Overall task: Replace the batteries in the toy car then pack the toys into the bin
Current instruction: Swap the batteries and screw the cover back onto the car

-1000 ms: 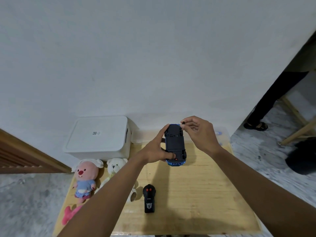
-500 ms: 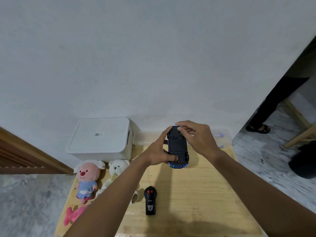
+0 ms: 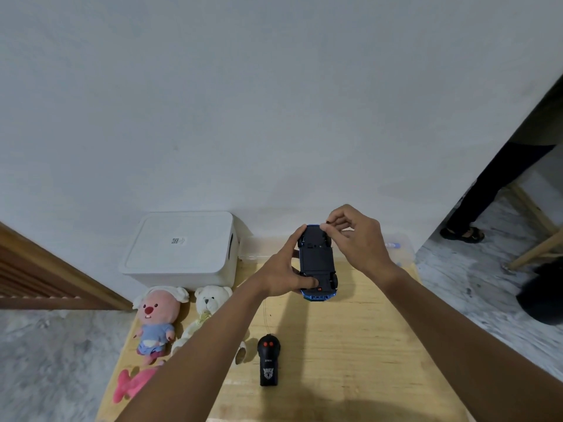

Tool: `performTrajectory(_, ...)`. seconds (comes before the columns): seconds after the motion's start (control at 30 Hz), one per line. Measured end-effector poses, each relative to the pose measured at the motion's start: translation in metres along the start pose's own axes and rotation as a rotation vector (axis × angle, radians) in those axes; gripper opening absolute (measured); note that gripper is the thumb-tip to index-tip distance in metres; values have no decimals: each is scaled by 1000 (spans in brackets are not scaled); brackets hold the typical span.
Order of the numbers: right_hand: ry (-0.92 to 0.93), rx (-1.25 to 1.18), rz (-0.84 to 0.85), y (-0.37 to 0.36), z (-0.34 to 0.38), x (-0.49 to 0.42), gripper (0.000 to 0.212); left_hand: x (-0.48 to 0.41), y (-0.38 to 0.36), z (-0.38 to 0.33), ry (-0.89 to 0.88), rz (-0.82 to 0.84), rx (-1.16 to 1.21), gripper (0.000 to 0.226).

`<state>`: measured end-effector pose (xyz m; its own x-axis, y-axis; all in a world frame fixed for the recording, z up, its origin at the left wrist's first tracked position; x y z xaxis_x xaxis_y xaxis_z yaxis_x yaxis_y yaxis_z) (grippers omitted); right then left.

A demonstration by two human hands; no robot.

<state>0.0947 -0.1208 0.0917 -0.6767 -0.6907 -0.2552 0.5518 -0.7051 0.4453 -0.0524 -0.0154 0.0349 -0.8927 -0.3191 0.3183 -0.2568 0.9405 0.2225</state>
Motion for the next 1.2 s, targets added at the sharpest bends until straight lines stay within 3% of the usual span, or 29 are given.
performTrajectory(0.3, 47, -9, 52, 1, 4, -1, 18, -1, 1, -2, -4, -2, 6, 114)
performTrajectory(0.43, -9, -19, 52, 1, 3, -6, 4, -2, 2, -2, -9, -11, 10, 114)
performTrajectory(0.77, 130, 119, 73, 0, 2, -4, 19, -1, 6, 1, 0, -17, 18, 114)
performTrajectory(0.97, 41, 50, 37, 3, 1, -12, 4, -1, 8, 3, 6, -19, 13, 114)
performTrajectory(1.2, 154, 102, 32, 1, 4, -11, 11, -3, 11, 0, -5, -27, 10, 114)
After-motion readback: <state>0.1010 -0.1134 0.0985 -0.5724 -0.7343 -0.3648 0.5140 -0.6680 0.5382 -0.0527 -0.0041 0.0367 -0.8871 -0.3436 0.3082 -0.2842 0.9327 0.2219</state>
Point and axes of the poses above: each hand's wrist, its own x-axis away from the middle knuckle, its own y-axis out of the back of the hand, z = x × y, the point moved 5 cm from there along -x, towards the middle knuckle, and after that the axes turned 2 degrees about x, right-handed, at the moved point
